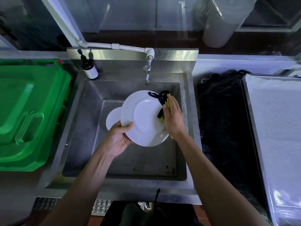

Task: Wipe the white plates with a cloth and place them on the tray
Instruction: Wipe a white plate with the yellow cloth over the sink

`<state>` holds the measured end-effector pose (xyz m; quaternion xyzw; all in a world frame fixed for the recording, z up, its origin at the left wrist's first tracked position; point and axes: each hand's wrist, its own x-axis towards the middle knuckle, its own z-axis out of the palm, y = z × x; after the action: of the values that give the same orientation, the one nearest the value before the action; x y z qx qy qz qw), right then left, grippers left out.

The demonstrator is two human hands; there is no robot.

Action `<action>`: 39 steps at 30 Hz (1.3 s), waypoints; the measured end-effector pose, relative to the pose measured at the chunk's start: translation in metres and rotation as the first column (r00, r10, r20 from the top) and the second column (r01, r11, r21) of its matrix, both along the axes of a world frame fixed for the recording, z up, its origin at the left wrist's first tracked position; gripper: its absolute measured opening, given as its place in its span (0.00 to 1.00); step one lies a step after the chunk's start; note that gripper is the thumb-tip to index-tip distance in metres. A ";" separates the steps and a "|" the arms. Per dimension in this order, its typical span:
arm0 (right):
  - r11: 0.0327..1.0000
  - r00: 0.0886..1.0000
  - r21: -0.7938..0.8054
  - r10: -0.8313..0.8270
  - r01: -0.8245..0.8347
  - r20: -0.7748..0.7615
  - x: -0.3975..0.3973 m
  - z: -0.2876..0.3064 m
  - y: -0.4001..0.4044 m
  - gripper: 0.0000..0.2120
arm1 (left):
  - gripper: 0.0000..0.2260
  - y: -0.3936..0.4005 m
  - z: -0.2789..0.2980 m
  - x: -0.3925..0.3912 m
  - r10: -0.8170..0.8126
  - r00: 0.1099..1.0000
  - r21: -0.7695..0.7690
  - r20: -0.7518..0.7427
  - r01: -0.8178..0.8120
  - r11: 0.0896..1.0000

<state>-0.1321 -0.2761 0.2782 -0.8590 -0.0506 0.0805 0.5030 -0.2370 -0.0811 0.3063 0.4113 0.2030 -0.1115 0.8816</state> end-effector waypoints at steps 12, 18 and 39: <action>0.946 0.951 -0.250 0.256 -0.208 0.175 0.017 0.021 0.008 0.22 | 0.16 -0.005 0.006 0.002 -0.101 0.993 0.204 -0.060 0.111 0.973; 0.876 0.846 -0.350 0.440 -0.332 0.301 -0.008 0.029 0.031 0.22 | 0.15 -0.010 0.000 0.004 -0.110 0.988 0.232 -0.109 0.133 0.964; 0.889 0.943 -0.385 0.313 -0.248 0.115 0.001 0.011 0.021 0.25 | 0.16 0.007 -0.005 0.001 0.019 0.998 0.161 -0.063 -0.008 0.987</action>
<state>-0.1306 -0.2553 0.2892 -0.9246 -0.2025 0.0851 0.3112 -0.2360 -0.0740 0.3009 0.4760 0.2423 -0.1018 0.8393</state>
